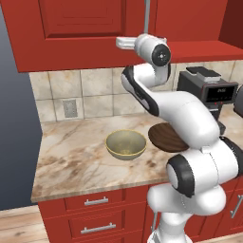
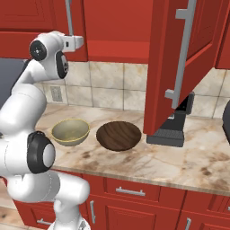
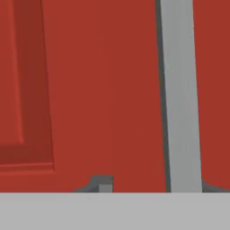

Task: Open the cabinet. Pick the bowls from the counter and place them in the cabinet. Then close the cabinet.

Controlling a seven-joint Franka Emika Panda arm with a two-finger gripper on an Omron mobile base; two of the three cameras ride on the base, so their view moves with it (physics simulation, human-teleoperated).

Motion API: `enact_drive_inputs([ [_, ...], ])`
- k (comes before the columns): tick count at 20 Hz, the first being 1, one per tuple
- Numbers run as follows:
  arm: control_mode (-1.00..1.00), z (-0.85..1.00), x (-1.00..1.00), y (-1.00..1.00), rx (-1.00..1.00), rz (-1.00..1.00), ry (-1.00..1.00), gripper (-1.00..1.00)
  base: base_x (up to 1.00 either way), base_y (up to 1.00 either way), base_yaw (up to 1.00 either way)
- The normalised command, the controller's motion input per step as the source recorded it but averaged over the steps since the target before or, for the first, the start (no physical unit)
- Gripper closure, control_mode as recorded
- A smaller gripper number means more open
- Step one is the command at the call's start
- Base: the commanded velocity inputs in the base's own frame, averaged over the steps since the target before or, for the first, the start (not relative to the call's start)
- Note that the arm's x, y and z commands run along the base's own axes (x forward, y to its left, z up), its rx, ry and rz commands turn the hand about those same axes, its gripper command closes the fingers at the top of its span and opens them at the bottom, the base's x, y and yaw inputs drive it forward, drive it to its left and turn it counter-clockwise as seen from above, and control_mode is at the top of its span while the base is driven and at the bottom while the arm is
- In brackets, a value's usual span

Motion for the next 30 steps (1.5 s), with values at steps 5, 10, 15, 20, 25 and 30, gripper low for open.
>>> enact_drive_inputs([
  [5,-1.0,-0.02,-0.48,1.0,0.07,0.14,0.13,1.0,0.0,0.0,0.0],
  [10,-1.0,-0.15,-0.96,1.0,0.08,0.07,0.03,1.0,0.0,0.0,0.0],
  [15,-1.0,-0.37,-1.0,1.0,0.04,0.0,-0.04,1.0,0.0,0.0,0.0],
  [20,-1.0,-0.29,-0.97,1.0,0.05,0.0,-0.03,1.0,0.0,0.0,0.0],
  [25,-1.0,-0.14,-0.88,1.0,0.0,-0.04,0.0,1.0,0.0,0.0,0.0],
  [30,-1.0,-0.07,-0.56,1.0,0.0,-0.05,0.05,1.0,0.0,0.0,0.0],
])
